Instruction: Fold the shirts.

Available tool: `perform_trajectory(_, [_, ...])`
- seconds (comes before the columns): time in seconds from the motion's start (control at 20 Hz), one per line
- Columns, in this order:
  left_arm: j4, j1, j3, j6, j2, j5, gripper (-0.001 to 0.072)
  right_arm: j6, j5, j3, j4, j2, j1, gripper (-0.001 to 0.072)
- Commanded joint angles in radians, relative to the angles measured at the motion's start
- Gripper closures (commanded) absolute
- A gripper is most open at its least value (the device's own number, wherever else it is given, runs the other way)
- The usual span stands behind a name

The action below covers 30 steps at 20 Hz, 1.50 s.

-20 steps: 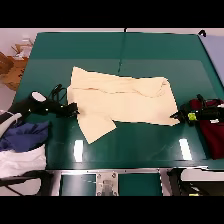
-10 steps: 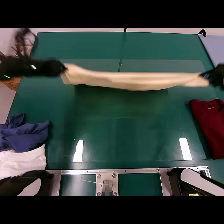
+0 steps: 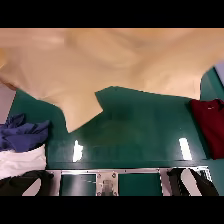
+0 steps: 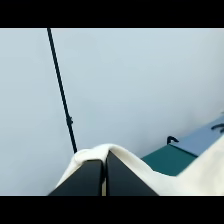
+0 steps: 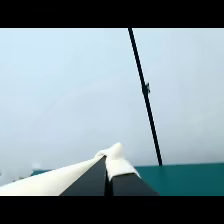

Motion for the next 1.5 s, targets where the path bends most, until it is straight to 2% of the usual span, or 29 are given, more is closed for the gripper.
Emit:
perform_trajectory(0.0, [0.039, 0.001, 0.052, -0.002, 0.008, -0.031, 0.0683, 0.029, -0.05, 0.04, -0.06, 0.064, -0.001, 0.0696])
perform_trajectory(0.2, [0.043, 0.001, -0.129, -0.006, -0.006, -0.043, 0.0683, 0.026, -0.018, -0.075, -0.066, 0.043, 0.003, 0.0696])
perform_trajectory(0.35, [0.04, 0.001, -0.305, -0.006, -0.059, -0.04, 0.0683, -0.04, -0.024, -0.282, -0.066, 0.012, 0.054, 0.0696])
perform_trajectory(0.55, [-0.022, 0.0, -0.487, 0.003, -0.26, 0.02, 0.0683, -0.132, -0.142, -0.541, -0.067, -0.124, 0.17, 0.0696])
perform_trajectory(0.65, [-0.041, 0.0, -0.513, 0.003, -0.406, 0.081, 0.0683, -0.171, -0.229, -0.608, -0.067, -0.262, 0.209, 0.0696])
perform_trajectory(0.85, [-0.159, 0.0, -0.513, 0.051, -0.674, 0.262, 0.0683, -0.195, -0.338, -0.568, -0.048, -0.608, 0.23, 0.0696])
perform_trajectory(1.0, [-0.211, -0.008, -0.513, 0.055, -0.805, 0.381, 0.0683, -0.195, -0.335, -0.437, -0.045, -0.862, 0.23, 0.0696])
perform_trajectory(1.15, [-0.21, -0.028, -0.512, 0.075, -0.876, 0.446, 0.0683, -0.195, -0.315, -0.289, 0.018, -1.049, 0.23, 0.0696])
perform_trajectory(1.3, [-0.185, -0.036, -0.513, 0.08, -0.921, 0.426, 0.0683, -0.195, -0.284, -0.204, 0.022, -1.138, 0.227, 0.0696])
perform_trajectory(1.45, [-0.095, -0.036, -0.512, 0.061, -0.925, 0.296, 0.0683, -0.195, -0.195, -0.2, -0.015, -1.141, 0.209, 0.0696])
